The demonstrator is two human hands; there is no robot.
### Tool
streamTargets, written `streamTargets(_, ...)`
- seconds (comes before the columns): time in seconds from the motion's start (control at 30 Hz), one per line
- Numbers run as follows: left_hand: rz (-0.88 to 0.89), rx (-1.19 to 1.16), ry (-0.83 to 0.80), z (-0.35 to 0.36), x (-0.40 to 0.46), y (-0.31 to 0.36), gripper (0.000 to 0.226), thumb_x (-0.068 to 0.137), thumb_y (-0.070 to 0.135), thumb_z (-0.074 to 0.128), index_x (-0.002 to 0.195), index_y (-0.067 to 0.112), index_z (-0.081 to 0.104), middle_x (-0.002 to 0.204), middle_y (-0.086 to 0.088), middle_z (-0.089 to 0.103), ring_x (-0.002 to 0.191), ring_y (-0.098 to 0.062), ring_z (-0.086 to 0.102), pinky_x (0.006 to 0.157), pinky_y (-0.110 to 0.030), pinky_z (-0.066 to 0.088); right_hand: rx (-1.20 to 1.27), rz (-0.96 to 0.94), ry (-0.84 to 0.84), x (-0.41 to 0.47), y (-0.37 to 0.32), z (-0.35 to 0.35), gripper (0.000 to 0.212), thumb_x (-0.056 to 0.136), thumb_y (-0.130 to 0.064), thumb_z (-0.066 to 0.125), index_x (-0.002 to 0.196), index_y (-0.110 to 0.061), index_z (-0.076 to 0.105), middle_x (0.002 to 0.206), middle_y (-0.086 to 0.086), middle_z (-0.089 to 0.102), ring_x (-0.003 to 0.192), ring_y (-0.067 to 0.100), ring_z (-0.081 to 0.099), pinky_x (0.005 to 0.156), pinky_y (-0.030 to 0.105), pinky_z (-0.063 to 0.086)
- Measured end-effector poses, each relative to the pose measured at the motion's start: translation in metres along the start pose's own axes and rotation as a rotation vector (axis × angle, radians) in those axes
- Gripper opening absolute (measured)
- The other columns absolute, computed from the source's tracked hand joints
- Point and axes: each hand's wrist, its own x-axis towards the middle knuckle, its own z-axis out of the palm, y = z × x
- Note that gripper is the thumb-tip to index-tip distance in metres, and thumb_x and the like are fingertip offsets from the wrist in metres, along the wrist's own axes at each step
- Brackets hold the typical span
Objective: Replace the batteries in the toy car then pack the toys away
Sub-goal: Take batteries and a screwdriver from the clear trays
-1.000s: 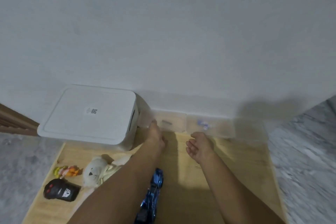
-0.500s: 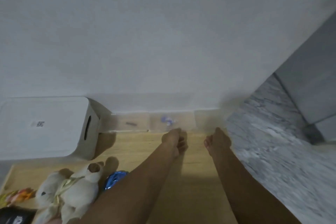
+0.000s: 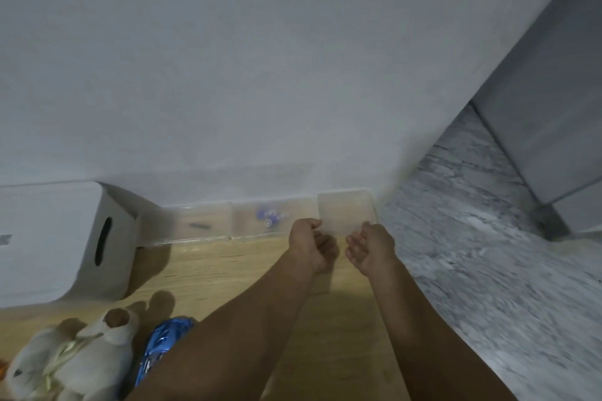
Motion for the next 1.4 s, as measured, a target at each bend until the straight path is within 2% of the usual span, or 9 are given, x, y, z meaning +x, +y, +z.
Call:
streamTargets(0.37,0.013,-0.104,-0.07,-0.006,-0.006,-0.003,0.039,0.073,0.032,0.051,0.101,0.005,0.051,0.075,-0.011,0.043,0.073,-0.026,0.046,0.068,-0.033,0.036,-0.065,-0.093,0.026,0.0,0.004,0.005,0.024,0.095,-0.016,0.039,0.075,-0.015,0.052,0.067,0.003,0.045,0.059,0.015,0.042,0.059,0.03,0.036)
streamTargets(0.47,0.011,-0.112,-0.094,-0.009,-0.002,-0.003,0.037,0.075,0.037,0.051,0.094,0.005,0.051,0.089,-0.014,0.045,0.091,-0.028,0.046,0.085,-0.043,0.038,-0.096,-0.106,0.026,-0.001,0.005,0.005,0.028,0.098,-0.02,0.038,0.075,-0.017,0.052,0.066,0.001,0.045,0.059,0.014,0.039,0.059,0.03,0.032)
streamTargets(0.57,0.012,-0.127,-0.095,-0.01,0.0,-0.005,0.033,0.074,0.039,0.052,0.085,0.007,0.047,0.087,-0.013,0.044,0.083,-0.027,0.046,0.081,-0.043,0.038,-0.087,-0.107,0.032,0.002,0.006,0.005,0.029,0.1,-0.022,0.037,0.075,-0.016,0.052,0.067,0.002,0.045,0.06,0.015,0.04,0.06,0.031,0.032)
streamTargets(0.73,-0.02,-0.091,-0.131,-0.01,0.002,-0.001,0.045,0.083,0.041,0.05,0.098,-0.001,0.054,0.092,-0.012,0.048,0.099,-0.029,0.05,0.091,-0.044,0.038,-0.003,-0.099,-0.011,0.0,0.012,0.003,0.031,0.102,-0.03,0.043,0.109,-0.004,0.058,0.092,0.008,0.058,0.096,0.023,0.059,0.083,0.035,0.047)
streamTargets(0.83,-0.007,-0.038,-0.108,-0.006,0.0,0.0,0.034,0.091,0.036,0.05,0.095,0.002,0.053,0.078,-0.009,0.044,0.081,-0.025,0.047,0.072,-0.035,0.039,0.027,-0.088,-0.015,-0.004,0.017,0.003,0.046,0.1,-0.031,0.05,0.126,0.007,0.051,0.117,0.017,0.059,0.116,0.029,0.058,0.101,0.036,0.046)
streamTargets(0.93,-0.02,0.001,-0.088,-0.003,0.002,-0.001,0.029,0.099,0.029,0.044,0.075,0.014,0.043,0.06,-0.002,0.031,0.054,-0.018,0.031,0.054,-0.028,0.025,0.052,-0.124,0.017,-0.002,0.018,0.002,0.042,0.092,-0.028,0.063,0.116,0.006,0.057,0.111,0.021,0.065,0.102,0.028,0.065,0.091,0.035,0.052)
streamTargets(1.13,-0.045,0.037,-0.063,-0.004,0.006,-0.001,0.02,0.101,0.024,0.04,0.09,0.01,0.05,0.068,-0.006,0.038,0.055,-0.019,0.034,0.054,-0.03,0.028,0.05,-0.129,0.014,0.003,0.018,0.008,0.021,0.092,-0.025,0.064,0.089,-0.005,0.059,0.075,0.009,0.055,0.069,0.017,0.055,0.07,0.03,0.05)
streamTargets(1.27,-0.043,0.014,-0.091,-0.003,0.004,-0.003,0.023,0.101,0.025,0.041,0.089,0.01,0.052,0.067,-0.006,0.04,0.057,-0.02,0.038,0.058,-0.032,0.032,0.057,-0.175,0.073,0.006,0.016,0.014,0.018,0.091,-0.018,0.064,0.096,-0.001,0.059,0.071,0.011,0.054,0.059,0.019,0.052,0.054,0.029,0.047)
streamTargets(1.4,-0.05,-0.011,-0.121,-0.005,0.0,-0.001,0.025,0.096,0.034,0.045,0.084,0.013,0.046,0.064,-0.005,0.033,0.057,-0.02,0.034,0.063,-0.032,0.034,0.009,-0.181,0.124,0.004,0.016,0.012,0.021,0.088,-0.02,0.068,0.077,-0.004,0.059,0.067,0.01,0.057,0.054,0.018,0.052,0.05,0.027,0.046)
